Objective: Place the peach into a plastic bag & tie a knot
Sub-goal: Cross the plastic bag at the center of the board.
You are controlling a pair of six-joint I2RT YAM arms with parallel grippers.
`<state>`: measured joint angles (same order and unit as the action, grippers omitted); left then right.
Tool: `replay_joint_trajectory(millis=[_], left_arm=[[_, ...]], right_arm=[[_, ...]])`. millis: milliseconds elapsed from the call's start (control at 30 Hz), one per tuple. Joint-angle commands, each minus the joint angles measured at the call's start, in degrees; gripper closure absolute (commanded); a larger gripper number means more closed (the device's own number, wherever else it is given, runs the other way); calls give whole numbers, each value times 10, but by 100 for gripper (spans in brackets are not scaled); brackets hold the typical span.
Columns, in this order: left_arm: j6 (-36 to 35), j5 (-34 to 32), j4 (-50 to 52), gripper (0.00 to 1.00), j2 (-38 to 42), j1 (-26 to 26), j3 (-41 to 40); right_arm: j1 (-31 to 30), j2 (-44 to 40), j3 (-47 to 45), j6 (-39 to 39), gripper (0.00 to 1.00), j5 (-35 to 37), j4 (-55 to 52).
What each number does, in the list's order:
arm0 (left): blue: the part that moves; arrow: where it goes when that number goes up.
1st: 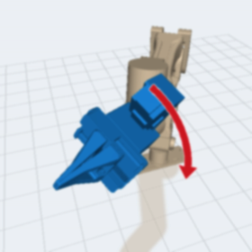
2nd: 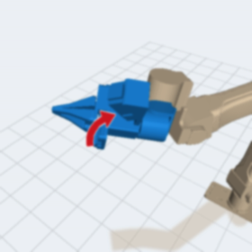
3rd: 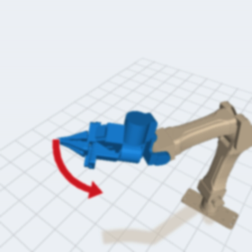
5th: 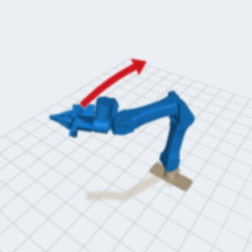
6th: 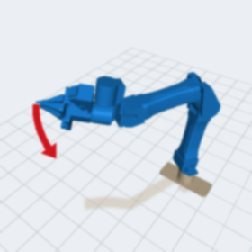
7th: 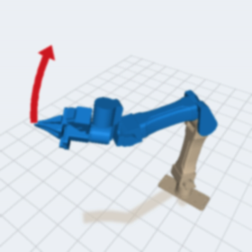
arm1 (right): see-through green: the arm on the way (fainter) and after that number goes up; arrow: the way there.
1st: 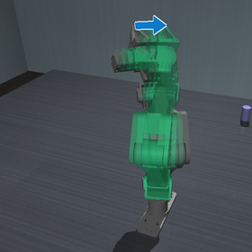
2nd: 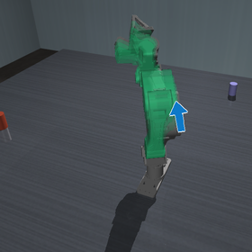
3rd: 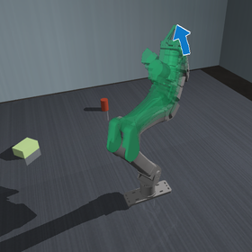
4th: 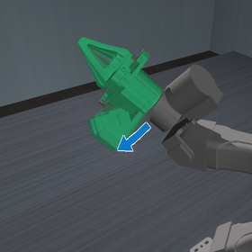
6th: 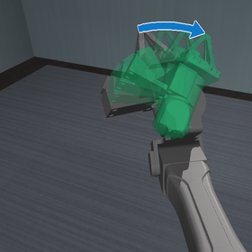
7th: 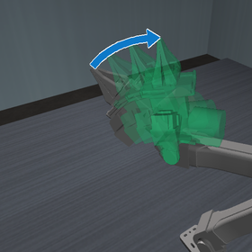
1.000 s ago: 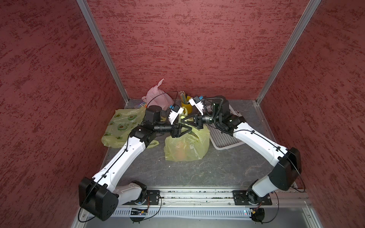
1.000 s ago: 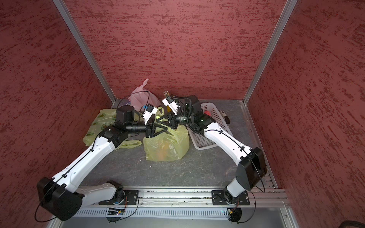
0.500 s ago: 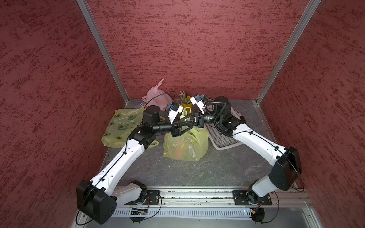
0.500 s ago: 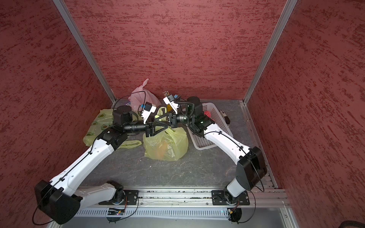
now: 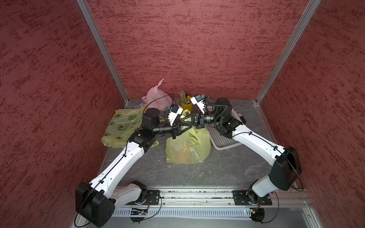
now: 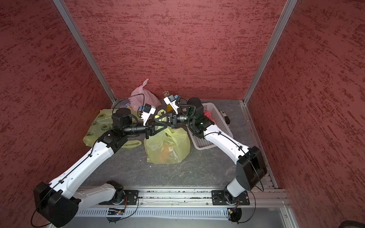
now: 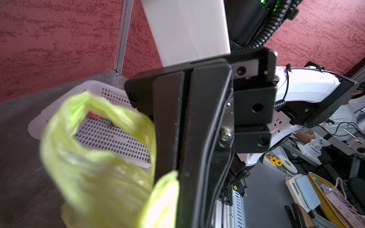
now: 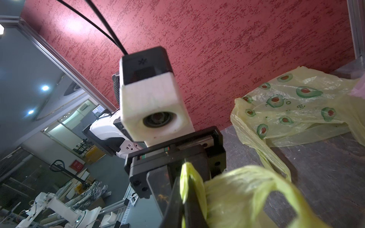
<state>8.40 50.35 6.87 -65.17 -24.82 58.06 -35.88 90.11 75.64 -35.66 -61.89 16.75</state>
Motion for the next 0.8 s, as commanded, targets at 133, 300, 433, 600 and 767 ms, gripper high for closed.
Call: replay_joint_trajectory(millis=[133, 300, 433, 600, 767], left_arm=[[-14, -18, -34, 100, 21, -5, -6], [-13, -6, -33, 100, 17, 1, -13], [-11, 5, -31, 100, 15, 2, -11], [-11, 22, -19, 100, 6, 2, -1], [-11, 29, -15, 100, -1, 2, 4]], right_arm=[[0, -2, 9, 22, 99, -9, -47], [49, -56, 1, 40, 63, 47, -92], [95, -84, 5, 18, 47, 121, -130], [87, -35, 28, -27, 37, 94, -133], [61, -6, 50, -21, 30, 83, -144]])
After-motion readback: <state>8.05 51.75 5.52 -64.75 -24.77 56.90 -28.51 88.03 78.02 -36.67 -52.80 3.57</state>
